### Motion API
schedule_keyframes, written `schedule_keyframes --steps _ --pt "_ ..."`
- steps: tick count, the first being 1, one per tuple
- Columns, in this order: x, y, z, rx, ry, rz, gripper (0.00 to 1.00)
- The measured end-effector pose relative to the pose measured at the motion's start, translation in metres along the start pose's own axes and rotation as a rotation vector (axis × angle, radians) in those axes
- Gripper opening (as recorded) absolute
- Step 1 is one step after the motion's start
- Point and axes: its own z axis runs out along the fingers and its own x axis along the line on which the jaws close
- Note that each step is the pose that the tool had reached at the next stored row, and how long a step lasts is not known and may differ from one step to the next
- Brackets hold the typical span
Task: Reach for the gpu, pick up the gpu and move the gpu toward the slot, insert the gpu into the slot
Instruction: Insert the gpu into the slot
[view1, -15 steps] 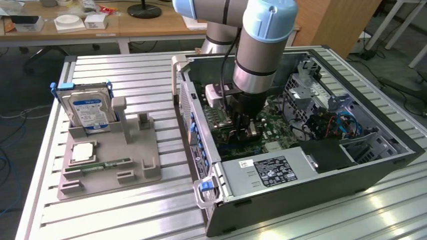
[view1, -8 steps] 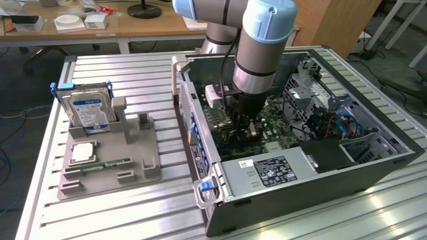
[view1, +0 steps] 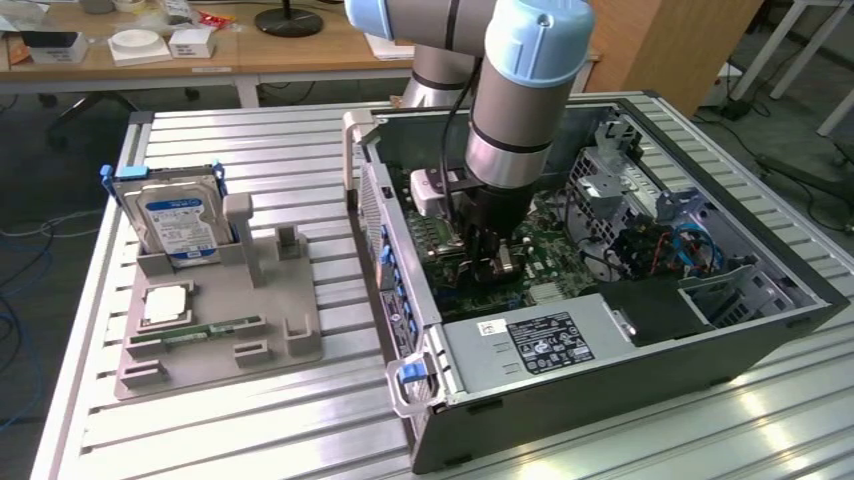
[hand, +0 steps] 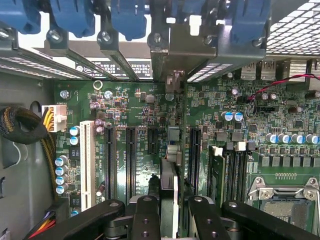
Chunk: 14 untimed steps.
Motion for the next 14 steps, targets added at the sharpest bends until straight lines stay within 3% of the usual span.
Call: schedule_keyframes --steps 8,10,11,14 --pt "-0.0002 0.0005 0.0002 -0.0003 -0.0017 0.001 0.27" --pt "-0.0001 0.0003 -0.0014 0.0005 -0.0005 0.001 0.27" --pt "-0.0001 0.0 -0.0025 0.0003 -0.0003 0.0 0.34" --pt "-0.0001 -0.0001 -0.0084 0.0005 -0.0001 0.0 0.34"
